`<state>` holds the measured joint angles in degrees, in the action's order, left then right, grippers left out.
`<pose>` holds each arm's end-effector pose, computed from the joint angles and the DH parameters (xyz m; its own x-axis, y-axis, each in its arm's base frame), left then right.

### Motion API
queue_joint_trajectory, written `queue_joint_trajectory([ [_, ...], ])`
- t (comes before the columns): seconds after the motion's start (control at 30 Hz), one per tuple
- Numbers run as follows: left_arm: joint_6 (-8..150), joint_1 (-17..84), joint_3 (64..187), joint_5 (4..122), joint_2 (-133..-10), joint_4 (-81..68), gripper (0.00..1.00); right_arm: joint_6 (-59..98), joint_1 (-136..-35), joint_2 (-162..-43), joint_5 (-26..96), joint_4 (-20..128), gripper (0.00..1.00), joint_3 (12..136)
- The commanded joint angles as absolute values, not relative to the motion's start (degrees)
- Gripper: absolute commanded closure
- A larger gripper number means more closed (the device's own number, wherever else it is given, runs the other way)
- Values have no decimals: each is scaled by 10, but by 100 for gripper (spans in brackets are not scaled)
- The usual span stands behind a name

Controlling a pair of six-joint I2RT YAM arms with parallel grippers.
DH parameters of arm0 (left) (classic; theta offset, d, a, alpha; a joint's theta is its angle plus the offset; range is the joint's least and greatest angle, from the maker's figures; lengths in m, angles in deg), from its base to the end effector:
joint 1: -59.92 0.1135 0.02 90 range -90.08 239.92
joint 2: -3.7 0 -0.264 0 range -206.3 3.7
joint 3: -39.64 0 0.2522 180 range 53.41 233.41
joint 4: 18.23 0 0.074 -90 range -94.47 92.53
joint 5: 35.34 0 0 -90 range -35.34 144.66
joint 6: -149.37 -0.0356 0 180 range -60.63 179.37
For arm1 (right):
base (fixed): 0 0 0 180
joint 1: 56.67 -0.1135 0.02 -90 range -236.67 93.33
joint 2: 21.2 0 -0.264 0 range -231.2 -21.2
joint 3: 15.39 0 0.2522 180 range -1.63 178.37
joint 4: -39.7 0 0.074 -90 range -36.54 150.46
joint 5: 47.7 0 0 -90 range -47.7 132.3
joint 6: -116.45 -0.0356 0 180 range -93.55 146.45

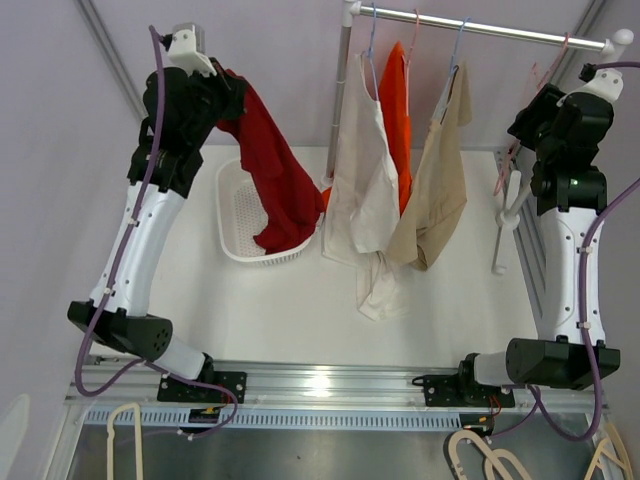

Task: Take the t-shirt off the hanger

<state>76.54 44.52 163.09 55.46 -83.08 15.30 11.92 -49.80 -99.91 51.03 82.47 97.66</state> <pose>0.3054 -0.0846 0.5337 -0.0319 -0.2974 -0.9542 0.2821 0.9132 -0.2940 0.2819 -0.0394 0.4987 -0.0738 0.2587 -0.9631 0.2953 0.9281 0.2266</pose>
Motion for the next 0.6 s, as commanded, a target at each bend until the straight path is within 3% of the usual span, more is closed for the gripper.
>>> queue_joint_trajectory([
  [0.0, 845, 449, 1600, 476, -837, 192, 99, 119, -496, -979, 518, 847, 44, 1013],
  [0.2, 905, 450, 1460, 441, -856, 234, 99, 114, -503, -961, 521, 902, 38, 1067],
  [0.33, 920, 450, 1444, 446, -896, 245, 99, 105, -528, -956, 473, 928, 31, 1088],
  [0.57, 948, 451, 1425, 513, -970, 244, 99, 107, -634, -1073, 422, 988, 31, 1188],
])
